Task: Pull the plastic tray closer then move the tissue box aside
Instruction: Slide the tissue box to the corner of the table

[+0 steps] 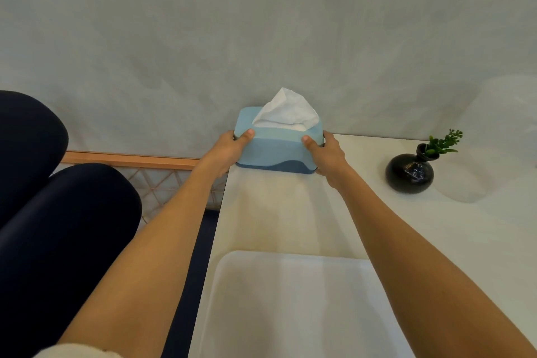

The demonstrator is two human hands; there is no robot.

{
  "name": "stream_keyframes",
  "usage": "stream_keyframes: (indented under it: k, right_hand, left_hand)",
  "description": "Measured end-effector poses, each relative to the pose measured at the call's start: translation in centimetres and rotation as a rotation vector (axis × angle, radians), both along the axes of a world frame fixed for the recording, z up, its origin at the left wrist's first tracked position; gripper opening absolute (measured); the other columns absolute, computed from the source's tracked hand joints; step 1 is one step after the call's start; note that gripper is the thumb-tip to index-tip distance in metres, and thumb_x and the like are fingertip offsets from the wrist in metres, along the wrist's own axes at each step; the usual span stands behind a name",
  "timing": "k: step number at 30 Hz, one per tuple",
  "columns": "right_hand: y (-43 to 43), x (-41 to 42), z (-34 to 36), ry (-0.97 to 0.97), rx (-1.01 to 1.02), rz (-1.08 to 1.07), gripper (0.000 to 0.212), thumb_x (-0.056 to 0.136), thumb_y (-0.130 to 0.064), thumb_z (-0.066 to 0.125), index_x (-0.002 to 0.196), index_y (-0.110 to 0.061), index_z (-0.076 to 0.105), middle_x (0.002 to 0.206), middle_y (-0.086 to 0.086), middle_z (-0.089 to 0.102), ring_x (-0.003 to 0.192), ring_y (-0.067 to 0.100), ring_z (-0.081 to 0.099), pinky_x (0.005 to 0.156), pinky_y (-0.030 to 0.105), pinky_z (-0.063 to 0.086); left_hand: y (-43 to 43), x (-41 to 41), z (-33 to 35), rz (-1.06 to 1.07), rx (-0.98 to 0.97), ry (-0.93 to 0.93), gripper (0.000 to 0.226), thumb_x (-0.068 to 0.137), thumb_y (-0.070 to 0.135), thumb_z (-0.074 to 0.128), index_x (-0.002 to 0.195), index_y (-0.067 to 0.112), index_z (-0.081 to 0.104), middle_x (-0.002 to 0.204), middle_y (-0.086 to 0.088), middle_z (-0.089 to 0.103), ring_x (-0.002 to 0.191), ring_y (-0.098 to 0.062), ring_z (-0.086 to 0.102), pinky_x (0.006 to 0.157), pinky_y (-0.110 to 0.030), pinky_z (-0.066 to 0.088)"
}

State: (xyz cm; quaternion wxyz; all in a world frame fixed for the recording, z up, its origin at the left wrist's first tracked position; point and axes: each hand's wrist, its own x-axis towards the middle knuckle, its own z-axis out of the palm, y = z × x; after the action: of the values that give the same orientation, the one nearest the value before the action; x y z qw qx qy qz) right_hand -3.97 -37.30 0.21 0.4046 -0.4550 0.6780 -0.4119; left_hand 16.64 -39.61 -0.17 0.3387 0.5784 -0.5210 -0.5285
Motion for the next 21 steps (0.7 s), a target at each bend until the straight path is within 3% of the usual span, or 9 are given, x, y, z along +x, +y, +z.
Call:
stream_keyframes:
  k: [7, 12, 15, 18, 21]
  right_hand:
    - [0.5, 0.1, 0.4, -0.01, 0.03, 0.001, 0.059, 0.09, -0.042, 0.055, 0.139, -0.015, 0.036, 0.133, 0.011, 0.05, 0.117, 0.029, 0.051, 0.098, 0.046, 0.049]
    - [0.4, 0.0, 0.4, -0.039, 0.073, -0.003, 0.058, 0.089, -0.043, 0.055, 0.136, -0.014, 0.039, 0.133, 0.011, 0.051, 0.115, 0.03, 0.052, 0.086, 0.039, 0.047]
    - [0.2, 0.1, 0.5, -0.025, 0.096, -0.005, 0.057, 0.09, -0.045, 0.053, 0.134, -0.011, 0.04, 0.132, 0.012, 0.052, 0.104, 0.025, 0.05, 0.078, 0.036, 0.042]
    - [0.8, 0.1, 1.2, 0.023, 0.169, -0.007, 0.061, 0.093, -0.045, 0.048, 0.137, -0.007, 0.033, 0.137, 0.013, 0.046, 0.103, 0.025, 0.046, 0.079, 0.035, 0.037]
    - [1.8, -0.5, 1.7, 0.106, 0.188, -0.035, 0.061, 0.095, -0.039, 0.046, 0.142, -0.004, 0.027, 0.145, 0.015, 0.039, 0.123, 0.032, 0.045, 0.081, 0.034, 0.036]
  left_hand:
    - [0.7, -0.3, 0.0, 0.03, -0.014, 0.013, 0.044, 0.092, 0.046, 0.048, 0.122, 0.014, 0.047, 0.123, -0.007, 0.056, 0.114, -0.025, 0.054, 0.107, -0.045, 0.044]
    - [1.2, -0.4, 0.2, 0.022, -0.026, 0.008, 0.042, 0.092, 0.048, 0.047, 0.119, 0.016, 0.048, 0.119, -0.007, 0.057, 0.116, -0.027, 0.054, 0.104, -0.045, 0.046]
    - [1.1, -0.7, 0.2, 0.05, -0.042, 0.004, 0.052, 0.092, 0.048, 0.046, 0.127, 0.009, 0.047, 0.116, -0.006, 0.056, 0.107, -0.024, 0.054, 0.09, -0.037, 0.048]
    - [1.5, -0.5, 1.0, 0.054, -0.019, -0.091, 0.06, 0.091, 0.051, 0.046, 0.128, 0.005, 0.042, 0.127, -0.012, 0.054, 0.105, -0.024, 0.052, 0.085, -0.037, 0.047]
    - [2.3, -0.5, 1.8, 0.1, -0.07, -0.189, 0.065, 0.094, 0.045, 0.045, 0.14, 0.004, 0.026, 0.142, -0.016, 0.042, 0.115, -0.027, 0.048, 0.086, -0.034, 0.041]
